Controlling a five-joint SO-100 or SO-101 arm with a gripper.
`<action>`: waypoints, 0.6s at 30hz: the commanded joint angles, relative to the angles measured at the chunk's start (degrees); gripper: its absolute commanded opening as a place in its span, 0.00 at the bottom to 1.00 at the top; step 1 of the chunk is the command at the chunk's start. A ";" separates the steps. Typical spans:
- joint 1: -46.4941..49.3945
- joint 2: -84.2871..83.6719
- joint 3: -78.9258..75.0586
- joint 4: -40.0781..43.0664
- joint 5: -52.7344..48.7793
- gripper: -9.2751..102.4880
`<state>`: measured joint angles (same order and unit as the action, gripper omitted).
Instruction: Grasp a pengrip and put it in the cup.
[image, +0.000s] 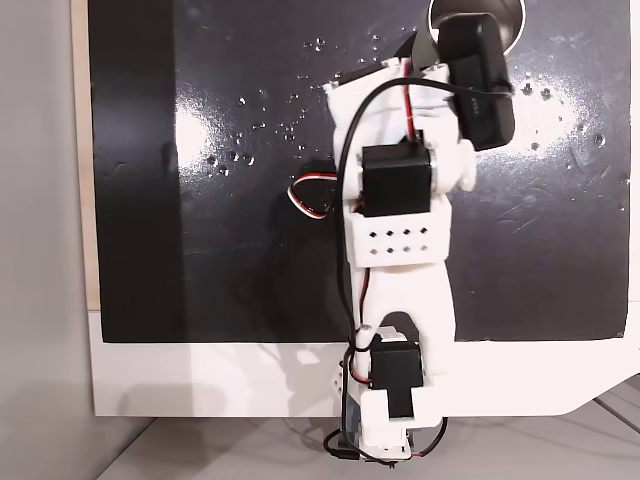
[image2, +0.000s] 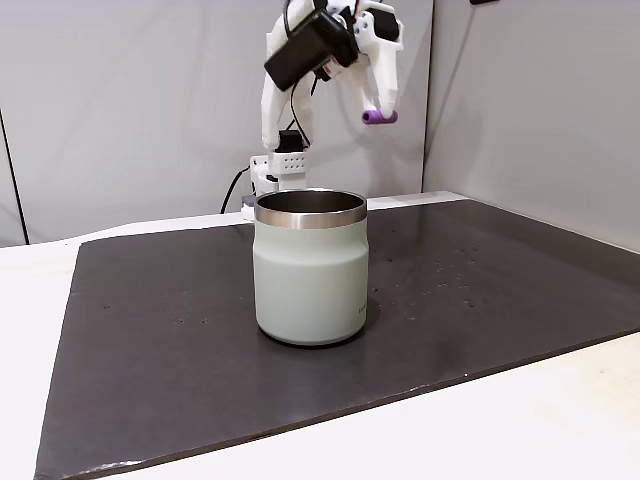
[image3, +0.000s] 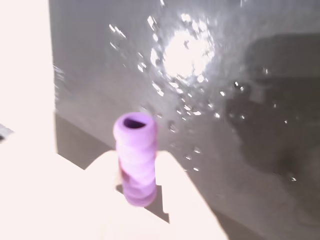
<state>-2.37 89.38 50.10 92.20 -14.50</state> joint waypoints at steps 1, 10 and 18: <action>4.13 -4.66 -15.73 5.10 -0.35 0.08; 10.02 -20.65 -39.81 9.93 -1.76 0.08; 13.71 -29.00 -48.96 6.86 -0.79 0.08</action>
<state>9.93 60.56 4.75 101.51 -15.82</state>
